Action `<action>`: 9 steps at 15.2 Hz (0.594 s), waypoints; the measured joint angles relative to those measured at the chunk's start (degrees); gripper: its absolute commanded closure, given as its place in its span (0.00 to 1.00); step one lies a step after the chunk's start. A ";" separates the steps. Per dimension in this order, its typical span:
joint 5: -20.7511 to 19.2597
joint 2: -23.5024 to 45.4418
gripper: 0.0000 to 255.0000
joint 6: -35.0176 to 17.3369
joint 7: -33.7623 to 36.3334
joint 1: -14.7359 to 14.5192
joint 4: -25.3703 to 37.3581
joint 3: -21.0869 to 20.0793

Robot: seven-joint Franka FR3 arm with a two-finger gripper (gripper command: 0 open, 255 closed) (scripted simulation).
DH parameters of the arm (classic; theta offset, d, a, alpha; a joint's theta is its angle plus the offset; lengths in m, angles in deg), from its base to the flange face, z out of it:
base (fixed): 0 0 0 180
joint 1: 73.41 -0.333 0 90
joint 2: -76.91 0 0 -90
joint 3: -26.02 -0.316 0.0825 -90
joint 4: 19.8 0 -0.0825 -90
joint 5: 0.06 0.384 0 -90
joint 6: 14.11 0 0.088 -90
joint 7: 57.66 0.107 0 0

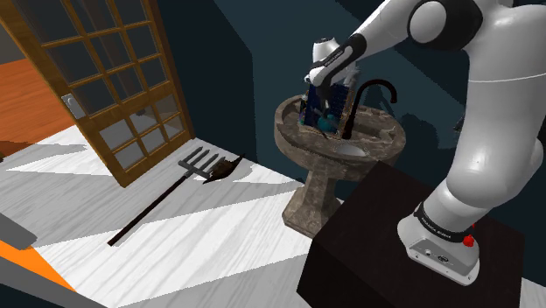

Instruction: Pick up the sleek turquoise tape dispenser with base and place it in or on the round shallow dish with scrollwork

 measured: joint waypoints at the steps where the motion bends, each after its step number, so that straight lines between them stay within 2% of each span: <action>1: -0.43 -1.73 1.00 -0.93 0.15 -0.02 -2.65 0.31; 9: -5.30 -16.77 1.00 -7.90 0.61 0.61 -24.19 3.30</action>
